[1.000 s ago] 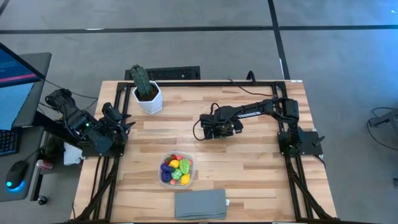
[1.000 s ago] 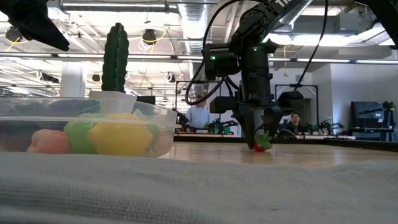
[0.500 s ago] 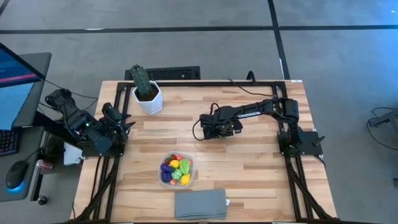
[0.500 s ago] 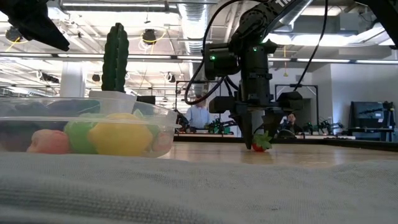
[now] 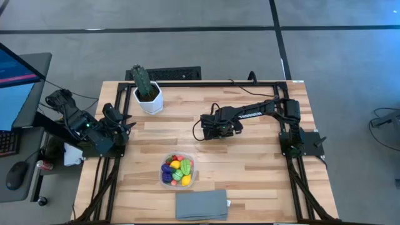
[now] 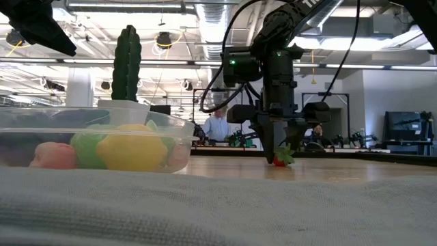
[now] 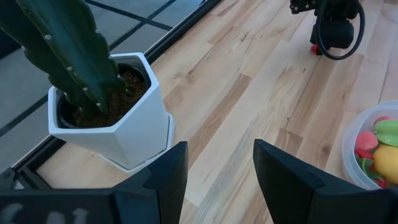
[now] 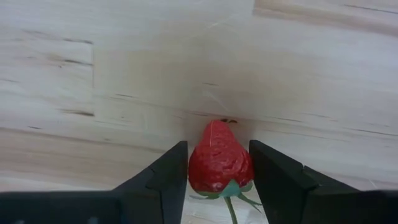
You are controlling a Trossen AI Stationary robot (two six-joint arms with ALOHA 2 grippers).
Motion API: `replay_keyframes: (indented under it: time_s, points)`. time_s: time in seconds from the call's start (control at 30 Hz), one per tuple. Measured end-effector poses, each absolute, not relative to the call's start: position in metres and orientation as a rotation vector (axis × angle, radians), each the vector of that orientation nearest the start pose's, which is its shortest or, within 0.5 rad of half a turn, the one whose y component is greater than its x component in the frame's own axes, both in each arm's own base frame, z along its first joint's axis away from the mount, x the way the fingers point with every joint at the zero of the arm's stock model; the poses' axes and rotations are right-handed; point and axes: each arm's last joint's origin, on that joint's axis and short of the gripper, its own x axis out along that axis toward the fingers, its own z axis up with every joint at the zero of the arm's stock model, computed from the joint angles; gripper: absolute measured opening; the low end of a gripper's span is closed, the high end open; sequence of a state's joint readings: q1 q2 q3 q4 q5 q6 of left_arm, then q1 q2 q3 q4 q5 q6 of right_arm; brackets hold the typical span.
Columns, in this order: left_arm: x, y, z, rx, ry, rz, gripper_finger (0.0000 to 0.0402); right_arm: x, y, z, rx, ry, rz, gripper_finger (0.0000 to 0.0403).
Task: Pick and placing Produce into tupperware
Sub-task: Put the strawberry into the transparent bin
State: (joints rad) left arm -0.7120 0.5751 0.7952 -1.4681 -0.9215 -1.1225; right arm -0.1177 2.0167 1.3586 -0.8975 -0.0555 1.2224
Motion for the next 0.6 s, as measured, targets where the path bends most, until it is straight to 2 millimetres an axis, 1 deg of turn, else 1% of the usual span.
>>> replay_keyframes:
  time_s: [0.1, 0.4, 0.6]
  points:
    - [0.0541, -0.0162, 0.2784, -0.143, 0.605, 0.587, 0.0174, 0.3641, -0.0413, 0.1427, 1.087, 1.321, -0.989, 0.0195]
    - [0.0541, -0.0162, 0.2784, -0.143, 0.605, 0.587, 0.0174, 0.3659, -0.0415, 0.1427, 1.092, 1.305, -0.979, 0.0176]
    - [0.0541, -0.0162, 0.2784, -0.142, 0.605, 0.587, 0.0174, 0.3659, -0.0415, 0.1427, 1.092, 1.304, -0.979, 0.0193]
